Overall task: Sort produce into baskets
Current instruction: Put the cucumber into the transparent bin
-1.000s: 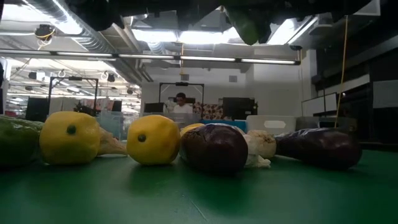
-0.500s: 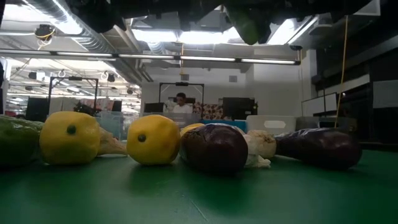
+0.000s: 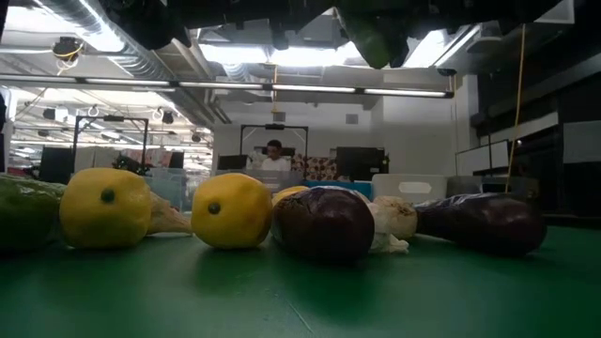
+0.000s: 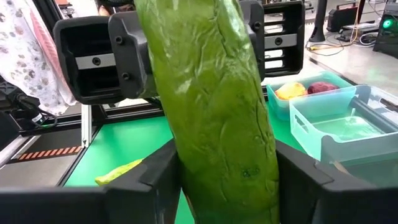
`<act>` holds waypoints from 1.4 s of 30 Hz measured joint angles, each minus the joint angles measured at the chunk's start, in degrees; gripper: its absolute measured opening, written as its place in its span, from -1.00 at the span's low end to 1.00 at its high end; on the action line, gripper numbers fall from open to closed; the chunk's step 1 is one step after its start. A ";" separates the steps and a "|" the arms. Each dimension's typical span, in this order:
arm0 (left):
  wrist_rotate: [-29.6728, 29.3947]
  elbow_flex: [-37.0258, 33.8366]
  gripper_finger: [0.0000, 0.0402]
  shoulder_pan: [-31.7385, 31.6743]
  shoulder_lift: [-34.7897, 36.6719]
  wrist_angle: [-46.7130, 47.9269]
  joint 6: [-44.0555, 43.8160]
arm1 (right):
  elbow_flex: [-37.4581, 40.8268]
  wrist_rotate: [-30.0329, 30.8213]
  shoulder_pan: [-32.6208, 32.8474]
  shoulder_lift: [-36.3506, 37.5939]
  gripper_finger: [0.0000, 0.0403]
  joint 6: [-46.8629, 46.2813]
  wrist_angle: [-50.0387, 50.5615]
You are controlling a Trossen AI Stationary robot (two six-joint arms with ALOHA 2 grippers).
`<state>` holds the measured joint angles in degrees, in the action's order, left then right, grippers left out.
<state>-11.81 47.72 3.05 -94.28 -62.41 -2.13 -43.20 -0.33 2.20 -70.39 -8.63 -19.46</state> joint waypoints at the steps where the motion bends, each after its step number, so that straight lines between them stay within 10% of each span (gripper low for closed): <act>1: -0.03 0.00 -0.17 0.00 0.00 0.00 -0.02 | 0.00 -0.19 0.00 0.00 0.02 0.07 0.07; 16: -10.29 -0.11 -0.17 -1.11 9.38 12.12 6.50 | -0.04 2.18 0.09 0.04 0.53 -0.04 13.08; 27: -44.41 -0.09 -0.17 -7.42 18.51 40.67 -8.87 | 0.00 2.31 0.09 0.02 0.58 -0.06 17.02; 37: -42.86 -0.09 -0.16 -24.56 19.66 72.14 -30.61 | 0.00 1.70 0.07 0.02 0.59 -1.57 19.18; 42: -29.04 -0.17 -0.16 -33.31 19.28 73.78 -31.64 | 0.00 1.66 0.07 0.02 0.59 -2.29 19.88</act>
<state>-40.85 47.55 -30.26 -75.00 11.37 -33.77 -43.20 1.33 2.26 -70.37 -10.92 0.42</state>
